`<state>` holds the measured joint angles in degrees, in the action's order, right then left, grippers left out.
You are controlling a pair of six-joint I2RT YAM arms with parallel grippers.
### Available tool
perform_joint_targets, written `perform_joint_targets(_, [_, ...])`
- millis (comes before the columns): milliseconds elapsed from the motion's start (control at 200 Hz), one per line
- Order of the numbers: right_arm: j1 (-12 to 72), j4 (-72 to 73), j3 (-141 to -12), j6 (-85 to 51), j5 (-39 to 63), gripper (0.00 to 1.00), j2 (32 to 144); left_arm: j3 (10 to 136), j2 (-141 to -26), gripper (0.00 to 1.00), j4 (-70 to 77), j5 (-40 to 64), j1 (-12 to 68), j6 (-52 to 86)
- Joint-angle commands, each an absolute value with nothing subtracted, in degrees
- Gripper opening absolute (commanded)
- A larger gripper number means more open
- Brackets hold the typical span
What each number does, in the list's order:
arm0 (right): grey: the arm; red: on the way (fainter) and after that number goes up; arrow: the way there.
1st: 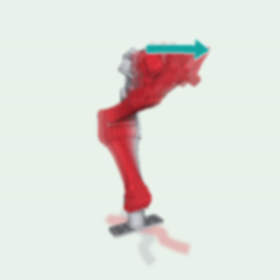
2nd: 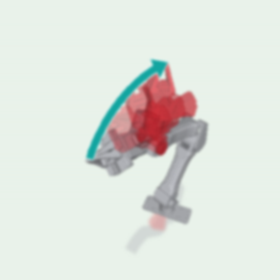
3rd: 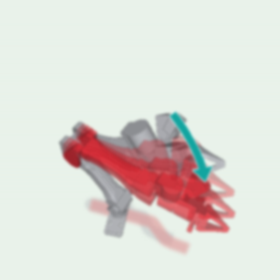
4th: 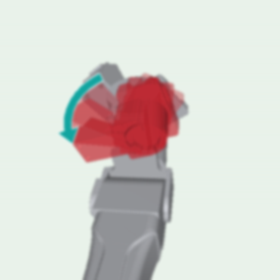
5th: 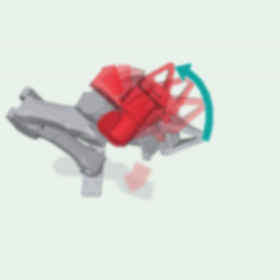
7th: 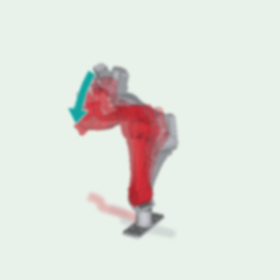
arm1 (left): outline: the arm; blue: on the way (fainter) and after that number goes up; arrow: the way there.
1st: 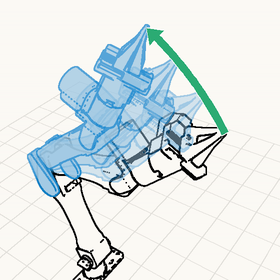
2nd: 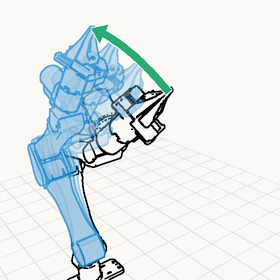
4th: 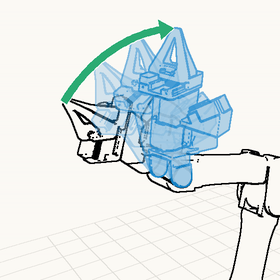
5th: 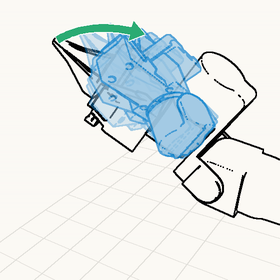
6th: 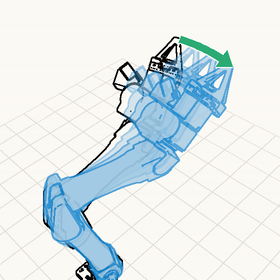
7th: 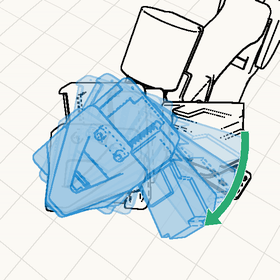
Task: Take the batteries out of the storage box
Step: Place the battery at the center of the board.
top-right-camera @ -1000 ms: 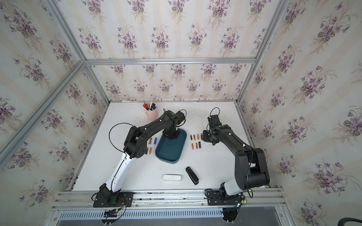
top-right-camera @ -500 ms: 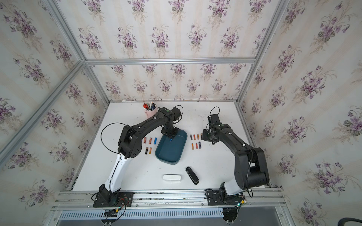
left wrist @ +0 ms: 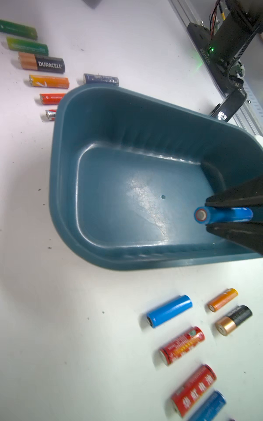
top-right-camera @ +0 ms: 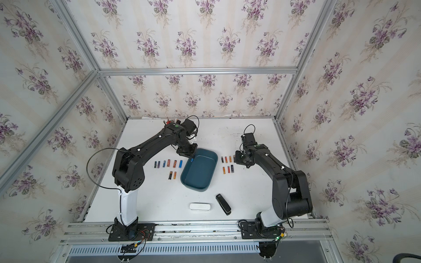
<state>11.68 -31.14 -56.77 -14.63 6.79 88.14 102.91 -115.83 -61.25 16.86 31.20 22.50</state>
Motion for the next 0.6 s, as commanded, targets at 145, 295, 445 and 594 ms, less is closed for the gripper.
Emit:
perform_joint_targets(145, [11.75, -30.63, -56.29, -14.59, 7.35, 0.26, 88.18, 91.27, -106.20, 0.15, -58.71, 15.82, 27.06, 23.12])
perform_joint_targets(295, [11.69, -30.76, -56.82, -14.58, 7.47, 0.26, 88.38, 84.00, -103.59, 0.15, -56.59, 15.38, 25.07, 23.46])
perform_joint_targets(445, [11.69, -31.04, -57.41, -14.55, 7.46, 0.26, 88.43, 79.63, -104.13, 0.15, -54.16, 15.49, 24.79, 24.35])
perform_joint_targets(594, [11.69, -31.42, -57.57, -14.25, 7.01, 0.26, 88.28, 77.89, -105.96, 0.15, -52.74, 15.29, 24.86, 25.00])
